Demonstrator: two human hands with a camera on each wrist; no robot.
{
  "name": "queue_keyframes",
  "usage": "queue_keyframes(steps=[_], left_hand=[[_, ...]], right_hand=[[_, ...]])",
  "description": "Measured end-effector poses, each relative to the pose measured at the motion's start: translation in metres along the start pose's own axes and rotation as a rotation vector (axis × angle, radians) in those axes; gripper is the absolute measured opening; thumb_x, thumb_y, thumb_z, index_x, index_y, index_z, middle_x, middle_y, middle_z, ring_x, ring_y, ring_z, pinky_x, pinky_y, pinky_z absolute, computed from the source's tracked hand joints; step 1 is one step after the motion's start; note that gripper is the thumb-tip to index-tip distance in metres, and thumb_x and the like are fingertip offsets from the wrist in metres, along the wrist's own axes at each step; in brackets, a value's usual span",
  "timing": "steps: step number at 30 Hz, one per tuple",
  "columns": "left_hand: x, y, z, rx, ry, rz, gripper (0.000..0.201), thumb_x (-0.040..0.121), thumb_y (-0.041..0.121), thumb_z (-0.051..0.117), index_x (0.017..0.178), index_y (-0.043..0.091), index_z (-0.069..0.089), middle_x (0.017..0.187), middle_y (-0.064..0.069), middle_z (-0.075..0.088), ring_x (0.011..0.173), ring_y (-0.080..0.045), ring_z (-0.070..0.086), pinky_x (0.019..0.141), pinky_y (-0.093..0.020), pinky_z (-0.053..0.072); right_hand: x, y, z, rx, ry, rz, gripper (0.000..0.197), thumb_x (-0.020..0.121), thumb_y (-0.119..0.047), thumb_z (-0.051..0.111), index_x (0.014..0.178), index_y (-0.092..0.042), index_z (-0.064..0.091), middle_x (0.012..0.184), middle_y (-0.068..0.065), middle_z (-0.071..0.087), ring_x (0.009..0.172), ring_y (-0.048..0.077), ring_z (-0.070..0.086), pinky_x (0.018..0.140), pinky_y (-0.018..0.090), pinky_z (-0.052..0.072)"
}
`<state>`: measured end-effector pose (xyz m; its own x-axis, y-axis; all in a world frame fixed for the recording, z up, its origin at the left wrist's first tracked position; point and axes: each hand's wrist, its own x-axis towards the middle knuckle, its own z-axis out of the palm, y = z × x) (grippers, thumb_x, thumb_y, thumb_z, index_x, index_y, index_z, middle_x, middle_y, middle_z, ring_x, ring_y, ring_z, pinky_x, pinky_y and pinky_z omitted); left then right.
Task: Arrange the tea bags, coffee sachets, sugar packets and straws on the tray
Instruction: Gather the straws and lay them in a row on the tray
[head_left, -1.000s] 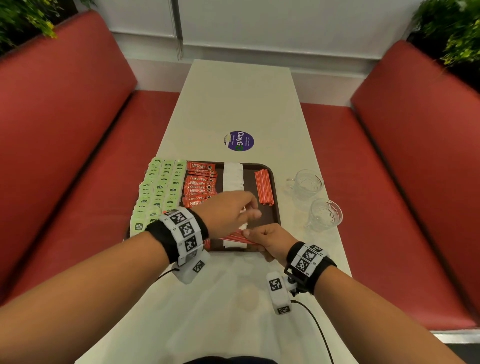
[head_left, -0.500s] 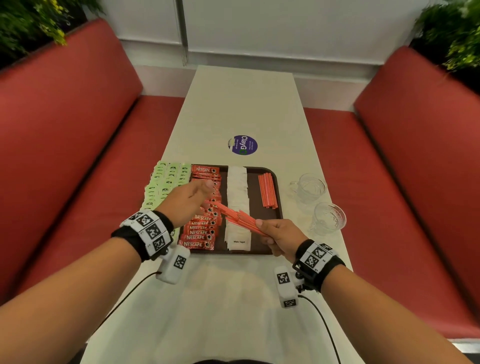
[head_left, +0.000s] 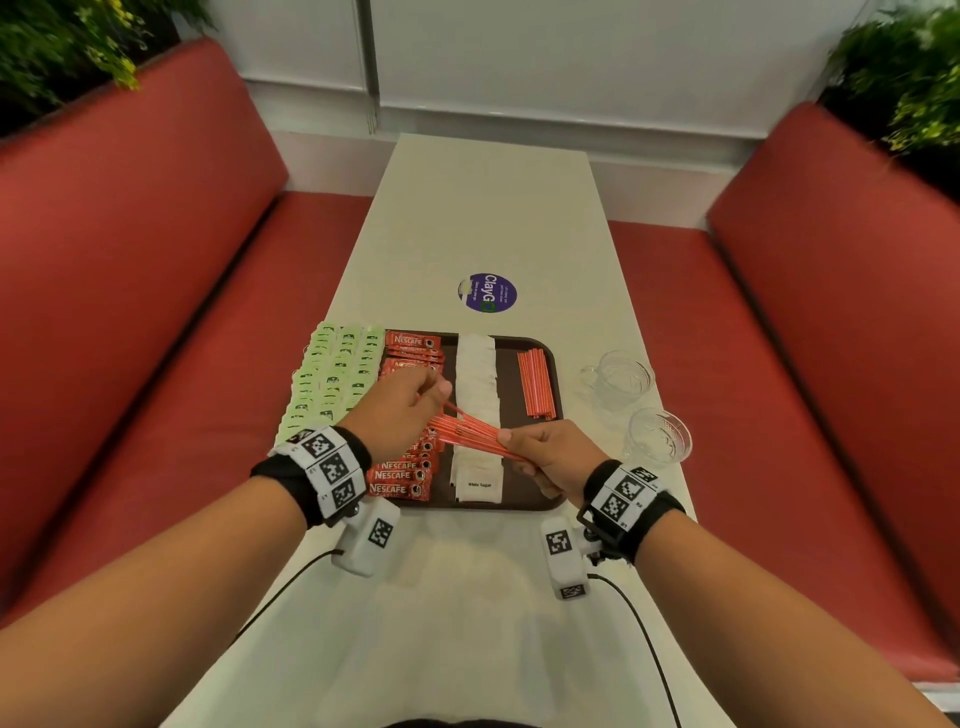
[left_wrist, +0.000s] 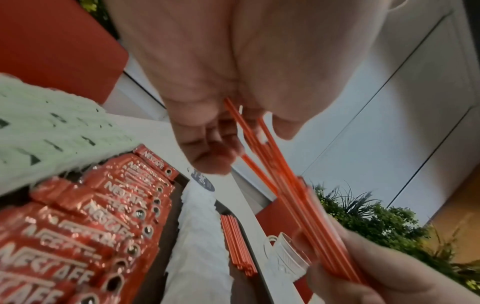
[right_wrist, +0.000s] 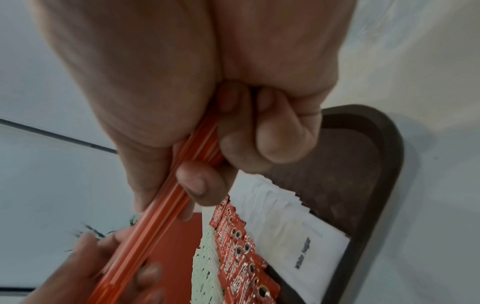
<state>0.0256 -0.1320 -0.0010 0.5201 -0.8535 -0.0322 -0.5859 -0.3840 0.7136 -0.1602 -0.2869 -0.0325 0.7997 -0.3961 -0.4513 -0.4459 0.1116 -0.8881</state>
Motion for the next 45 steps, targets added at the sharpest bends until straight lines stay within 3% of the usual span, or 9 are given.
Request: queue_keyframes(steps=[4,8,11,16,21,27,38,42,45], left_hand=[[0.005,0.002,0.019,-0.042,0.089,-0.02,0.025,0.102,0.044,0.043,0.115,0.024,0.052,0.119,0.001,0.043,0.089,-0.011,0.058,0.078,-0.032,0.055],[0.012,0.004,0.022,-0.126,0.174,-0.09,0.042,0.101,0.05,0.042,0.134,0.024,0.044,0.134,0.0,0.038,0.095,-0.009,0.059,0.086,-0.038,0.056],[0.013,0.01,0.021,-0.158,0.143,-0.073,0.039,0.103,0.05,0.036,0.115,0.022,0.06,0.107,0.001,0.065,0.09,-0.016,0.064,0.085,-0.041,0.054],[0.001,0.033,0.033,-0.223,0.062,-0.021,0.039,0.103,0.045,0.044,0.09,0.017,0.068,0.08,-0.006,0.07,0.061,-0.01,0.069,0.06,-0.034,0.058],[0.003,0.03,0.035,-0.038,0.066,-0.014,0.05,0.095,0.059,0.051,0.075,0.017,0.069,0.059,0.002,0.063,0.054,-0.01,0.058,0.056,-0.026,0.046],[0.013,0.023,0.034,-0.106,0.131,0.01,0.039,0.092,0.053,0.06,0.074,0.019,0.07,0.059,0.005,0.062,0.055,-0.009,0.056,0.057,-0.026,0.045],[0.017,0.032,0.043,-0.186,0.26,-0.011,0.027,0.094,0.042,0.063,0.074,0.024,0.07,0.06,0.012,0.06,0.055,-0.001,0.053,0.056,-0.018,0.039],[0.017,0.032,0.045,-0.125,0.255,-0.011,0.038,0.093,0.042,0.064,0.065,0.016,0.067,0.056,0.001,0.059,0.051,-0.006,0.048,0.05,-0.019,0.039],[0.018,0.033,0.046,-0.07,0.26,0.007,0.038,0.093,0.04,0.064,0.063,0.017,0.066,0.054,0.003,0.058,0.051,-0.008,0.049,0.049,-0.013,0.036]], right_hand=[[0.004,-0.01,0.011,-0.007,-0.002,-0.05,0.026,0.093,-0.04,0.066,0.079,-0.021,0.077,0.058,0.002,0.048,0.042,0.012,0.031,0.039,0.019,0.028],[0.007,-0.014,0.01,-0.016,0.02,-0.057,0.031,0.093,-0.041,0.066,0.083,-0.012,0.075,0.057,0.002,0.05,0.042,0.012,0.033,0.04,0.02,0.029],[0.011,-0.015,0.012,-0.051,0.034,-0.072,0.046,0.092,-0.044,0.066,0.086,0.002,0.071,0.057,0.003,0.049,0.042,0.012,0.033,0.04,0.021,0.028],[0.02,-0.02,0.017,-0.176,0.213,-0.162,0.067,0.084,-0.065,0.061,0.06,-0.003,0.052,0.049,0.006,0.036,0.043,0.018,0.031,0.045,0.024,0.03],[0.024,-0.02,0.01,-0.173,0.276,-0.207,0.059,0.097,-0.044,0.058,0.079,0.012,0.056,0.06,0.01,0.045,0.053,0.022,0.039,0.057,0.034,0.038],[0.027,-0.018,0.003,-0.02,0.338,-0.177,0.045,0.095,-0.051,0.059,0.09,-0.008,0.068,0.072,0.012,0.06,0.055,0.024,0.05,0.052,0.033,0.044],[0.018,-0.023,0.017,-0.315,0.513,-0.404,0.053,0.099,-0.04,0.055,0.066,0.001,0.056,0.054,0.009,0.043,0.052,0.01,0.036,0.053,0.029,0.034],[0.013,-0.02,0.013,-0.287,0.5,-0.383,0.023,0.097,-0.038,0.061,0.096,-0.02,0.075,0.075,-0.009,0.066,0.07,-0.001,0.058,0.062,0.012,0.044],[0.014,-0.019,0.009,-0.266,0.552,-0.372,0.022,0.094,-0.037,0.064,0.114,-0.03,0.066,0.08,-0.012,0.063,0.078,0.005,0.063,0.067,0.017,0.049]])
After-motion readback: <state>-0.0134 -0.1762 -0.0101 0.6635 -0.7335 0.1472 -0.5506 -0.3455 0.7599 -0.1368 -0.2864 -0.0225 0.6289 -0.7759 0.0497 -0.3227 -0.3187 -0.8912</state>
